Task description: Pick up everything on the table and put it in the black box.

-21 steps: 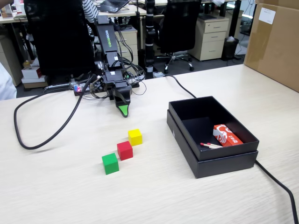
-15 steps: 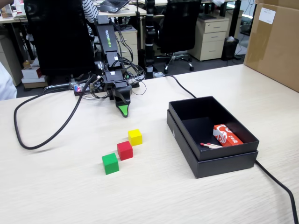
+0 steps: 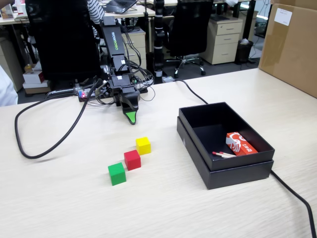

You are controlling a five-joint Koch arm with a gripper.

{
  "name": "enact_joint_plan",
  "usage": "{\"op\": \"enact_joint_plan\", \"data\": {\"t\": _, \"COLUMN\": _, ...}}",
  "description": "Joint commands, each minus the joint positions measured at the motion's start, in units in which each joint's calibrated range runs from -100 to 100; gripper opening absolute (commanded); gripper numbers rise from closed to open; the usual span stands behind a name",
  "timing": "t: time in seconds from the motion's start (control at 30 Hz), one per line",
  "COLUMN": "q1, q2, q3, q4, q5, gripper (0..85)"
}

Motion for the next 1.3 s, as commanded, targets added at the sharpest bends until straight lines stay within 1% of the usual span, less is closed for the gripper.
{"op": "enact_joint_plan", "data": {"t": 0.0, "q1": -0.10, "q2": 0.07, "q3": -0.57, "q4": -2.20, "q5": -0.20, "gripper": 48.4}}
{"op": "enact_joint_plan", "data": {"t": 0.53, "q1": -0.39, "q2": 0.53, "q3": 0.34, "q4": -4.62, "q5": 0.00, "gripper": 48.1}}
{"op": "enact_joint_plan", "data": {"t": 0.73, "q1": -1.27, "q2": 0.53, "q3": 9.77, "q4": -21.38, "q5": 0.00, "gripper": 49.1}}
{"op": "enact_joint_plan", "data": {"t": 0.93, "q1": -2.10, "q2": 2.37, "q3": 22.19, "q4": -32.87, "q5": 0.00, "gripper": 48.9}}
{"op": "enact_joint_plan", "data": {"t": 1.07, "q1": -3.81, "q2": 8.79, "q3": 32.07, "q4": -37.80, "q5": -0.15, "gripper": 48.3}}
{"op": "enact_joint_plan", "data": {"t": 1.1, "q1": -3.96, "q2": 12.58, "q3": 36.97, "q4": -42.63, "q5": -0.59, "gripper": 47.7}}
{"op": "enact_joint_plan", "data": {"t": 1.2, "q1": -4.25, "q2": 20.15, "q3": 45.85, "q4": -49.54, "q5": -0.88, "gripper": 47.9}}
{"op": "enact_joint_plan", "data": {"t": 1.27, "q1": -5.08, "q2": 28.18, "q3": 55.92, "q4": -55.07, "q5": -1.03, "gripper": 48.0}}
